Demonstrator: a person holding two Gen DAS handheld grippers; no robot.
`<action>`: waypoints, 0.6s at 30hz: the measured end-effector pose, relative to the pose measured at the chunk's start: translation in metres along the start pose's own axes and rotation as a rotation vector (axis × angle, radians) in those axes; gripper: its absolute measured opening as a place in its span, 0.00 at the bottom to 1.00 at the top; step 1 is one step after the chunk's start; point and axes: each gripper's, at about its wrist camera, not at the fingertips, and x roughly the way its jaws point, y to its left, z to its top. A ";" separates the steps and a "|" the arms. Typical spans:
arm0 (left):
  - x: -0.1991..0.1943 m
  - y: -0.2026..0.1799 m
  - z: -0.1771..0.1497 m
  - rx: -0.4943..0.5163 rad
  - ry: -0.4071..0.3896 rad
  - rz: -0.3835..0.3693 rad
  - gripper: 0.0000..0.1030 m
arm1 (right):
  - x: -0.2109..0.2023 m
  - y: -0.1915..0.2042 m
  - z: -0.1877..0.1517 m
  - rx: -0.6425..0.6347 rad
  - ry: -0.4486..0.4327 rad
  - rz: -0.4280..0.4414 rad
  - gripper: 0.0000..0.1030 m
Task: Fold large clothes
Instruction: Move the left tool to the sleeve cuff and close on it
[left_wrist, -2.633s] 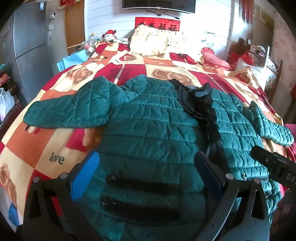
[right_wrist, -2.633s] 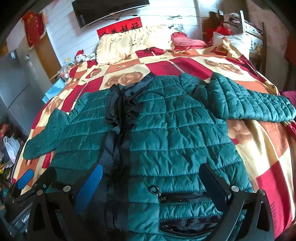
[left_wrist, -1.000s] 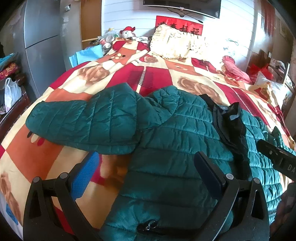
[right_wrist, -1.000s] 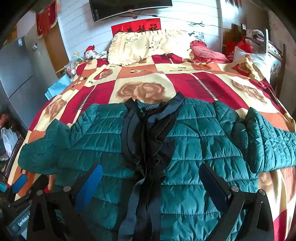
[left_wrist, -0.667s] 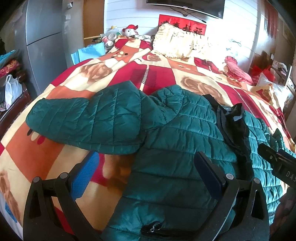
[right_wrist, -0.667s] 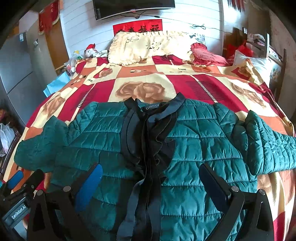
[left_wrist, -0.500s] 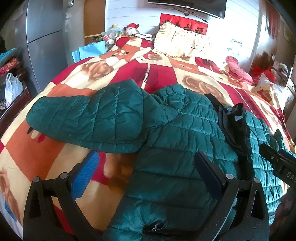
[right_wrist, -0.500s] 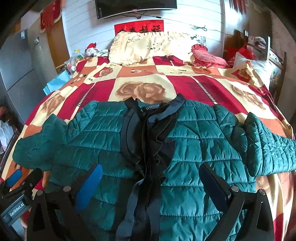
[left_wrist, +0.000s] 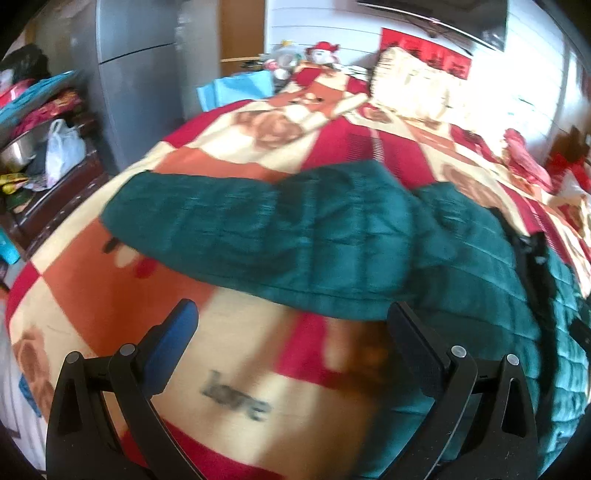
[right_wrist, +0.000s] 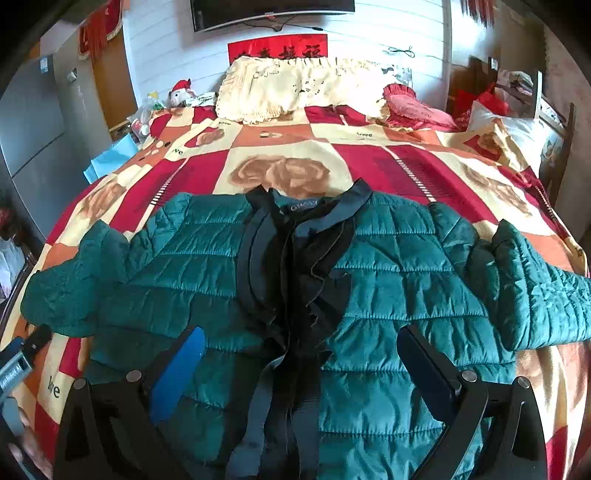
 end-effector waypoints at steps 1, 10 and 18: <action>0.003 0.008 0.002 -0.006 -0.001 0.017 0.99 | 0.003 0.000 -0.001 0.001 0.007 0.004 1.00; 0.030 0.068 0.017 -0.087 0.004 0.134 0.99 | 0.016 0.011 -0.001 -0.020 0.031 0.009 1.00; 0.065 0.133 0.033 -0.252 0.059 0.206 0.99 | 0.023 0.018 -0.002 -0.035 0.046 0.049 1.00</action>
